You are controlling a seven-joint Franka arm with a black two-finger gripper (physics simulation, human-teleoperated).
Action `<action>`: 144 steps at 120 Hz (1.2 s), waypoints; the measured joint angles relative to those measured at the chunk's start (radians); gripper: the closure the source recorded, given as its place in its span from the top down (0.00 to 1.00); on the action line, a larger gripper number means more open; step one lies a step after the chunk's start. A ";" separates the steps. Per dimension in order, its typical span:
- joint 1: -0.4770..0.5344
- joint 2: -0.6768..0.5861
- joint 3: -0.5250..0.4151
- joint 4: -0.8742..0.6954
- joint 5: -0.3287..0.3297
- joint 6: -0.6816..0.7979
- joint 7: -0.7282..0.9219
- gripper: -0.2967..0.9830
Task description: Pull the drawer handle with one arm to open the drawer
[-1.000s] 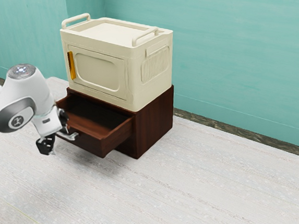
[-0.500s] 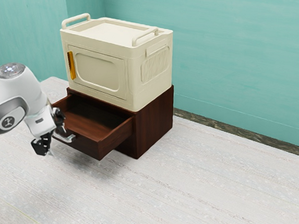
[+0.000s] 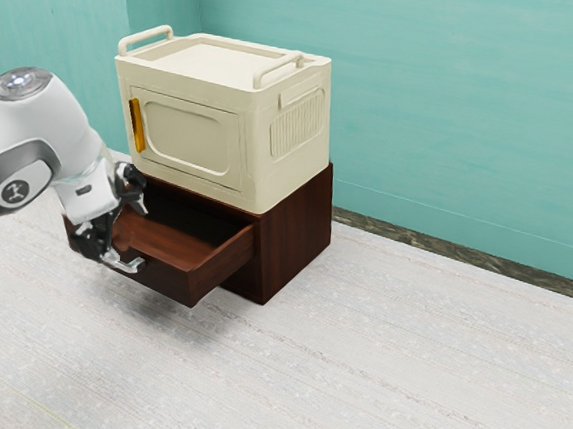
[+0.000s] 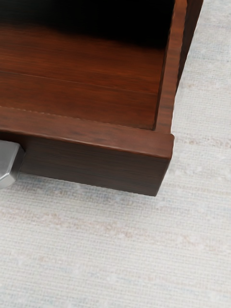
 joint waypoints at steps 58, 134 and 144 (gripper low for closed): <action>0.083 -0.016 -0.238 0.436 -0.116 -0.511 -0.055 0.77; 0.340 0.191 -0.433 0.939 -0.210 -1.020 -0.497 0.77; 0.417 0.225 -0.461 1.002 -0.226 -1.060 -0.570 0.77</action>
